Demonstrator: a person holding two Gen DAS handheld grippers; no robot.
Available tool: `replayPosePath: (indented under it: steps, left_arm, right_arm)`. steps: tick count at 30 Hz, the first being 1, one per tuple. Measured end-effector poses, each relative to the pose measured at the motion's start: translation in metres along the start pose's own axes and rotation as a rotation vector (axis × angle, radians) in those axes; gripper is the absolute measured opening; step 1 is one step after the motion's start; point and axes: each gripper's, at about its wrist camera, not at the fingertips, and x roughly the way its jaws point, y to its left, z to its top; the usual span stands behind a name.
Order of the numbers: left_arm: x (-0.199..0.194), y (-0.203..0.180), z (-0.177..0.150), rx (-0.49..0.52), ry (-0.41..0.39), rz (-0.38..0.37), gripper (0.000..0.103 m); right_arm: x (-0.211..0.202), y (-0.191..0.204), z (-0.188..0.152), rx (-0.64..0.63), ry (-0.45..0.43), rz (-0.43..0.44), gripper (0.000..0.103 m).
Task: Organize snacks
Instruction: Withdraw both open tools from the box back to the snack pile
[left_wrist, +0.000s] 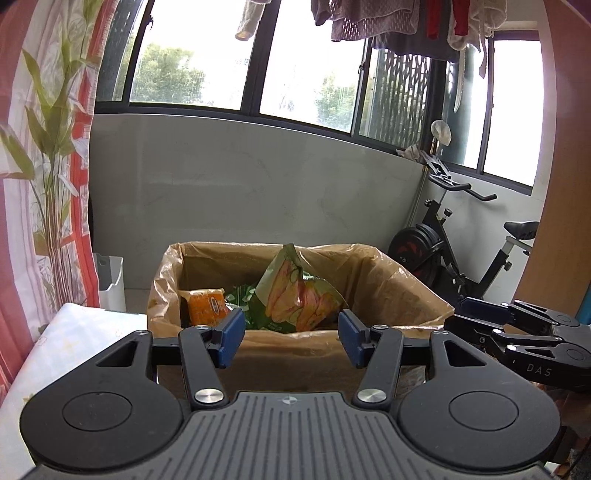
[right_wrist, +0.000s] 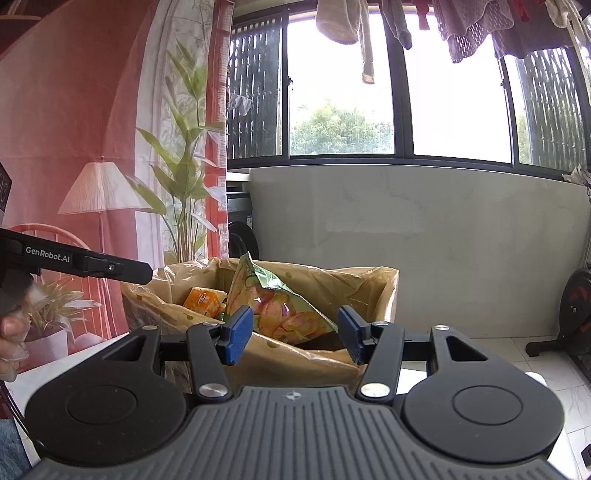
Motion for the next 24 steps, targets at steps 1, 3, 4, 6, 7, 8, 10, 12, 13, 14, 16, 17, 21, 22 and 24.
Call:
replayPosePath:
  steps: [1, 3, 4, 6, 7, 8, 10, 12, 13, 14, 16, 17, 21, 22, 24]
  left_arm:
    - [-0.002, -0.001, -0.006, 0.001, 0.001, 0.003, 0.058]
    - [-0.005, -0.006, -0.017, 0.015, 0.005, 0.014, 0.058]
    - [-0.009, -0.009, -0.023, 0.031, 0.000, 0.030, 0.058]
    - [-0.013, -0.015, -0.038, 0.042, -0.004, 0.046, 0.059]
    - [-0.014, -0.017, -0.045, 0.032, 0.008, 0.041, 0.059]
    - [-0.014, -0.017, -0.053, 0.014, 0.024, 0.032, 0.059]
    - [-0.011, -0.018, -0.066, -0.020, 0.060, 0.016, 0.059]
    - [-0.007, -0.018, -0.077, -0.054, 0.094, 0.012, 0.059]
    - [-0.004, -0.017, -0.082, -0.065, 0.110, 0.014, 0.059]
    - [-0.002, -0.017, -0.085, -0.071, 0.122, 0.017, 0.059]
    - [0.002, -0.016, -0.092, -0.076, 0.139, 0.029, 0.058]
    - [0.003, -0.015, -0.095, -0.078, 0.147, 0.034, 0.059]
    - [0.008, -0.012, -0.107, -0.105, 0.187, 0.051, 0.058]
    - [0.010, -0.011, -0.110, -0.115, 0.198, 0.053, 0.058]
    - [0.012, -0.010, -0.114, -0.125, 0.220, 0.057, 0.059]
  right_arm:
    - [-0.002, -0.001, -0.004, 0.009, -0.001, -0.004, 0.055]
    - [-0.005, -0.004, -0.015, 0.037, 0.003, -0.014, 0.055]
    - [-0.007, -0.006, -0.020, 0.047, 0.007, -0.022, 0.055]
    - [-0.009, -0.009, -0.033, 0.060, 0.019, -0.039, 0.055]
    - [-0.011, -0.010, -0.039, 0.064, 0.026, -0.048, 0.055]
    - [-0.011, -0.010, -0.045, 0.066, 0.035, -0.055, 0.055]
    - [-0.013, -0.011, -0.060, 0.073, 0.060, -0.067, 0.055]
    - [-0.012, -0.013, -0.075, 0.096, 0.091, -0.076, 0.055]
    - [-0.011, -0.014, -0.082, 0.103, 0.104, -0.085, 0.055]
    - [-0.010, -0.015, -0.088, 0.100, 0.115, -0.095, 0.055]
    - [-0.007, -0.017, -0.102, 0.074, 0.161, -0.128, 0.055]
    - [-0.004, -0.018, -0.108, 0.068, 0.188, -0.143, 0.055]
    - [0.002, -0.028, -0.134, 0.097, 0.301, -0.192, 0.055]
    - [0.002, -0.030, -0.139, 0.115, 0.324, -0.195, 0.055]
    - [0.003, -0.034, -0.147, 0.168, 0.358, -0.185, 0.055]
